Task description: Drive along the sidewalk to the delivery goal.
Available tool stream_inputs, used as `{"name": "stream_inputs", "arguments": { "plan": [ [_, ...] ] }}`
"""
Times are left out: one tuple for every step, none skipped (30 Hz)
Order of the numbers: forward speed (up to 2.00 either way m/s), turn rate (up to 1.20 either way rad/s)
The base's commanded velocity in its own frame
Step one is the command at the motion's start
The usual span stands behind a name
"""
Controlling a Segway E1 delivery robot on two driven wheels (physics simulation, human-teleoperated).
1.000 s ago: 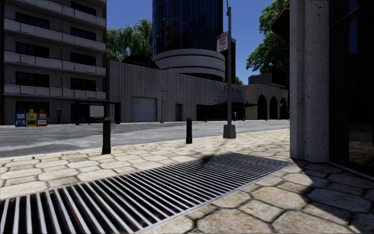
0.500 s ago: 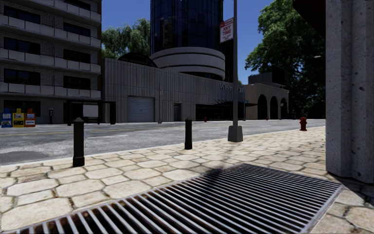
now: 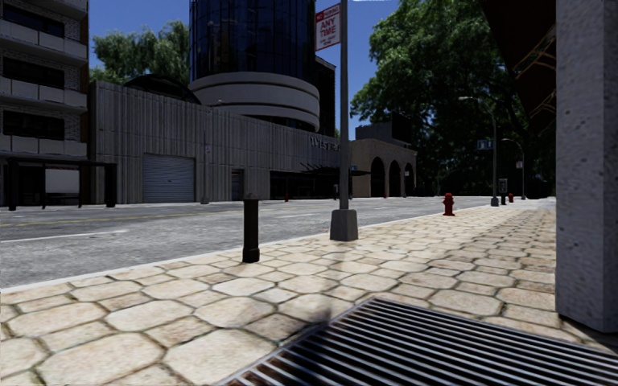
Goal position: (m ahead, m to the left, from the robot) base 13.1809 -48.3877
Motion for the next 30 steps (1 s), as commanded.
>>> {"name": "stream_inputs", "arguments": {
  "plan": [
    [2.00,-0.57],
    [2.00,-0.57],
    [2.00,-0.57],
    [2.00,-0.57],
    [2.00,-0.57],
    [2.00,-0.57],
    [2.00,-0.57],
    [2.00,-0.57],
    [2.00,-0.57],
    [2.00,-0.57],
    [2.00,-0.57],
    [2.00,-0.10],
    [2.00,-0.06],
    [2.00,0.00],
    [2.00,0.00],
    [2.00,0.00],
    [2.00,0.00],
    [2.00,0.00],
    [2.00,0.00],
    [2.00,0.00],
    [2.00,0.00],
    [2.00,0.00],
    [2.00,0.00],
    [2.00,0.00],
    [2.00,-0.02],
    [2.00,-0.14],
    [2.00,-0.20],
    [2.00,-0.22],
    [2.00,-0.22],
    [2.00,-0.23]
  ]
}}
